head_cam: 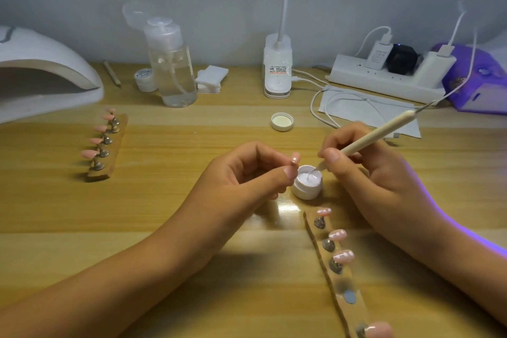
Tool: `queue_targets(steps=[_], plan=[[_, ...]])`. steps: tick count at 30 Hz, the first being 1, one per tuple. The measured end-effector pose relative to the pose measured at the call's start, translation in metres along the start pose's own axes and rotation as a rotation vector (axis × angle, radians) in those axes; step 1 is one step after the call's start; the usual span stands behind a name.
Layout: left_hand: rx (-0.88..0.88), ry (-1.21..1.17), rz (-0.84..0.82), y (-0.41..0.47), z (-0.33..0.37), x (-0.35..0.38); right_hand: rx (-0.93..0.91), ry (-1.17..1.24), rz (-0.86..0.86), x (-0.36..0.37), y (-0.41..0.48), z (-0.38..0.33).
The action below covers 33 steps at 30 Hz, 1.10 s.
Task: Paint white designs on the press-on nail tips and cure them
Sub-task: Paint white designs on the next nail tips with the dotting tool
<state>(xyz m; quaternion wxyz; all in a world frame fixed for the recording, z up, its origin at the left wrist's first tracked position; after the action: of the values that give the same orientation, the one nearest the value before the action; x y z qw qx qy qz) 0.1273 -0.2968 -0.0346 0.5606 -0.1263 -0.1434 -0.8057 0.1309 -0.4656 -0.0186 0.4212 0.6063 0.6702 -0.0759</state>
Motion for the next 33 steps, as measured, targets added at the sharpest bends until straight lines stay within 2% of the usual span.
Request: queue_targets(steps=[6, 9, 14, 20, 24, 33], plan=[[-0.011, 0.0, -0.016, -0.001, 0.001, 0.004, 0.106, 0.422, 0.18, -0.015, 0.001, 0.008], [-0.018, 0.03, -0.053, -0.003, 0.001, 0.006, 0.177, 0.63, 0.148, -0.014, 0.001, 0.013], [-0.031, 0.071, -0.091, -0.004, -0.001, 0.01, 0.203, 0.81, 0.067, -0.004, 0.003, 0.009], [-0.023, 0.076, -0.11, -0.004, 0.001, 0.012, 0.191, 0.861, 0.009, -0.001, 0.001, -0.005], [-0.015, 0.068, -0.117, -0.004, 0.002, 0.012, 0.249, 0.869, 0.025, -0.002, 0.001, -0.006], [-0.02, 0.076, -0.111, -0.004, 0.001, 0.011, 0.246, 0.859, 0.0, -0.001, -0.001, -0.007]])
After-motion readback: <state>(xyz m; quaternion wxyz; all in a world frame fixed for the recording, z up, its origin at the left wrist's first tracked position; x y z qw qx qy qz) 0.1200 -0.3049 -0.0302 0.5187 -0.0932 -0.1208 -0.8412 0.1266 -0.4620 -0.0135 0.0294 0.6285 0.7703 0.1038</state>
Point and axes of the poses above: each hand's wrist, its own y-axis towards the middle knuckle, its own x-axis out of the palm, z = x × y, the point moved 5 cm from there along y, towards the middle knuckle, and after that the axes turned 15 degrees about -y, right-handed, at the moved point
